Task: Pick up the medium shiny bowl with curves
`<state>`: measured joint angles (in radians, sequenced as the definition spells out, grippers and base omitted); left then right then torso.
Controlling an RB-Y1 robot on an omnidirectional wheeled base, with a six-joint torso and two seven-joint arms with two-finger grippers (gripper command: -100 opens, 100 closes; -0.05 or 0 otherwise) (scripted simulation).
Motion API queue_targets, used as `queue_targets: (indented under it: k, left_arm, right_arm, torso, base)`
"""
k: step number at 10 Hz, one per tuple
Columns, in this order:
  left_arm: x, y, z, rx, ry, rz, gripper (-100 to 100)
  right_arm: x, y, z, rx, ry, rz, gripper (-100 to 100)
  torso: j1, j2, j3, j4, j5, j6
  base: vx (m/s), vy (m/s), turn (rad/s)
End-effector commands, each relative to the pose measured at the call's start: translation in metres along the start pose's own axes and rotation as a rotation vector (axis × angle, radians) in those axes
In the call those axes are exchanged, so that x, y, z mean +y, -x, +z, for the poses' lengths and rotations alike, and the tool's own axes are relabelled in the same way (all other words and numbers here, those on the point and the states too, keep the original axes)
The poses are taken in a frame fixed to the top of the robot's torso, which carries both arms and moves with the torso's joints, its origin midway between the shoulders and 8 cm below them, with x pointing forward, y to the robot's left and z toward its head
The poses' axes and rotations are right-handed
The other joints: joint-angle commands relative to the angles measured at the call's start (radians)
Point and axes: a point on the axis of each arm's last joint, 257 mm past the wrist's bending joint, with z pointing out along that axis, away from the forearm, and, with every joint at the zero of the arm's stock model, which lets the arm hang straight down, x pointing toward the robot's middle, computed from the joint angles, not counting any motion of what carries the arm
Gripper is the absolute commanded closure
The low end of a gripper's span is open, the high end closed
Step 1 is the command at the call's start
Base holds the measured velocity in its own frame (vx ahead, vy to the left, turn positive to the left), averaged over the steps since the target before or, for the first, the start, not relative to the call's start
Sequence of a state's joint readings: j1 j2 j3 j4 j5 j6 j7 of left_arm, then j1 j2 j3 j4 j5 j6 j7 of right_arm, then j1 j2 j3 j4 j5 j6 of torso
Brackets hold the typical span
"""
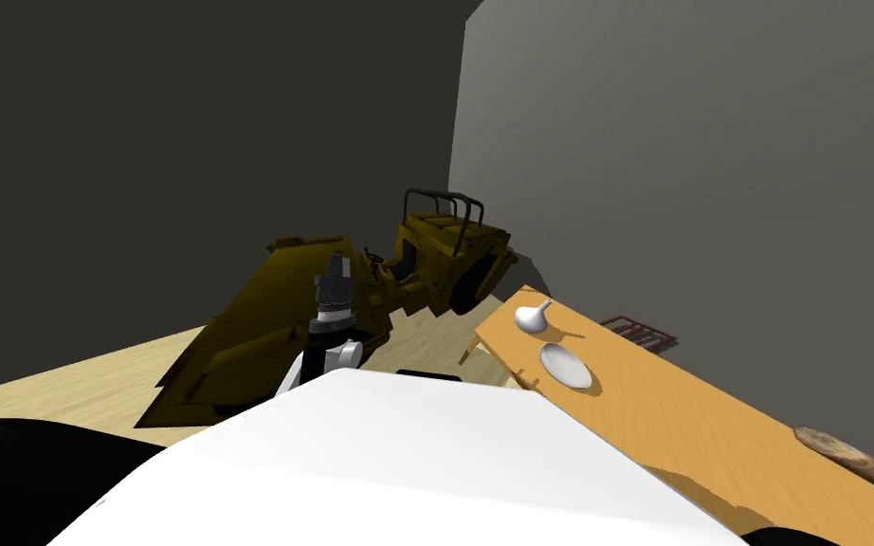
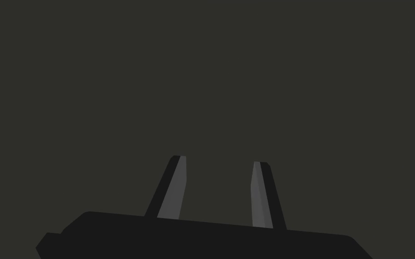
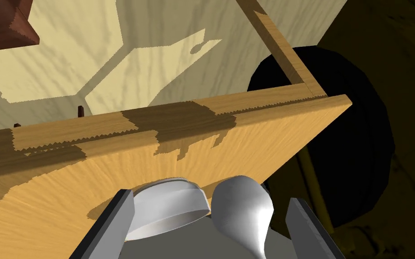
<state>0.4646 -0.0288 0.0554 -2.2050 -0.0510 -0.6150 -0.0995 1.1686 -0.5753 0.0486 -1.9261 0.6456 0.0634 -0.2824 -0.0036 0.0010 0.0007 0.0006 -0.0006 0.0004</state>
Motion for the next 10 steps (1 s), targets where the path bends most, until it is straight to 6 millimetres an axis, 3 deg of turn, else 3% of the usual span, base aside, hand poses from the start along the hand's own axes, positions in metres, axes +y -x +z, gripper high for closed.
queue_targets:
  k: [1,2,4,5,7,8,10]
  left_arm:
    - [0.000,0.000,0.000,0.000,0.000,0.000,0]
    - [0.000,0.000,0.000,0.000,0.000,0.000,0]
    - [0.000,0.000,0.000,0.000,0.000,0.000,0]
    - [0.000,0.000,0.000,0.000,0.000,0.000,0]
    - [0.000,0.000,0.000,0.000,0.000,0.000,0]
    - [0.000,0.000,0.000,0.000,0.000,0.000,0]
    - [0.000,0.000,0.000,0.000,0.000,0.000,0]
  right_arm:
    - [-0.029,-0.009,-0.009,0.028,-0.065,-0.042,-100]
    - [-0.029,-0.009,-0.009,0.028,-0.065,-0.042,-100]
    - [-0.074,-0.022,-0.029,0.073,-0.162,-0.102,-100]
    - [-0.074,-0.022,-0.029,0.073,-0.162,-0.102,-100]
    - [-0.112,-0.033,-0.050,0.115,-0.242,-0.151,-100]
    - [-0.112,-0.033,-0.050,0.115,-0.242,-0.151,-100]
    - [-0.142,-0.043,-0.070,0.152,-0.305,-0.187,-100]
  torso:
    - [0.000,0.000,0.000,0.000,0.000,0.000]
    - [-0.001,0.000,0.000,0.000,0.000,0.000]
    - [-0.001,0.000,0.000,0.000,0.000,0.000]
    - [-0.003,-0.001,0.000,0.000,0.000,0.000]
    - [-0.003,0.000,0.000,0.000,-0.001,0.000]
    - [-0.005,0.000,0.000,0.000,-0.001,0.000]
    - [-0.003,0.000,0.000,0.000,-0.001,0.000]
  base:
    - [0.007,-0.025,0.431]
    - [0.005,-0.028,0.317]
    - [0.004,-0.041,0.451]
    - [-0.004,-0.058,0.403]
    - [-0.007,-0.072,0.423]
    - [-0.016,-0.067,0.347]
    - [-0.023,-0.071,0.417]
